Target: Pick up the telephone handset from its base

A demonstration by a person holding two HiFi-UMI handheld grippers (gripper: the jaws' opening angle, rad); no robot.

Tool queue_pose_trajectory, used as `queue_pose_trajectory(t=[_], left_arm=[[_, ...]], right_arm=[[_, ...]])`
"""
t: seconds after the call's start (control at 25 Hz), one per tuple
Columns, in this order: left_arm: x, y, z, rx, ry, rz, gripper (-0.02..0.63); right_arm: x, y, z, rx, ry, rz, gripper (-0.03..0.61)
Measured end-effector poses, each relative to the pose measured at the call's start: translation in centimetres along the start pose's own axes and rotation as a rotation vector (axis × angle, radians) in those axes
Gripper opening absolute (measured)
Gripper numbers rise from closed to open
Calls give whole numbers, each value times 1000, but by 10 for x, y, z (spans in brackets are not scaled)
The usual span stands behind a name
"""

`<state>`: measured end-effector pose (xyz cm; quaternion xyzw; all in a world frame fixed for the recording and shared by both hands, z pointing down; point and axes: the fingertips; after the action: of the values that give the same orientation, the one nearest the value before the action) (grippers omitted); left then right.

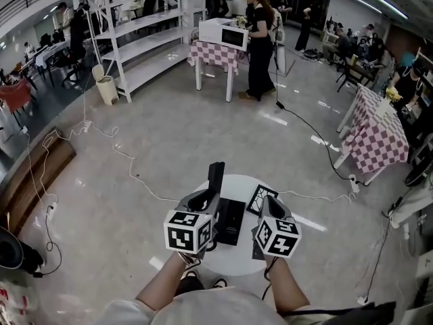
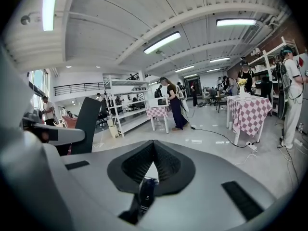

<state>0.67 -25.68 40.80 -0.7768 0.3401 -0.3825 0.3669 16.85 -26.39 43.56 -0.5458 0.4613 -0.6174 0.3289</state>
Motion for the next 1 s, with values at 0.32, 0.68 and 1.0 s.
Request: queue_pose_trajectory(t=[0.32, 0.68, 1.0], left_arm=[[-10, 29, -21, 6, -20, 32, 86], [-8, 31, -30, 43, -95, 3, 86], [-9, 12, -24, 55, -145, -37, 86]], right_arm=[[-6, 15, -12, 15, -71, 15, 22], [-16, -1, -25, 49, -154, -5, 22], [-32, -11, -19, 64, -220, -19, 23]])
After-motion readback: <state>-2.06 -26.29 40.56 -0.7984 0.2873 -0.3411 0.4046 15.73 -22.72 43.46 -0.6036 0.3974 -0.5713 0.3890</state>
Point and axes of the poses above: the fingertips, and each gripper's own axes: x forward along the fingers, z to its right, y out of its top, and after that the axes turned 13 degrees about -x, right-handed
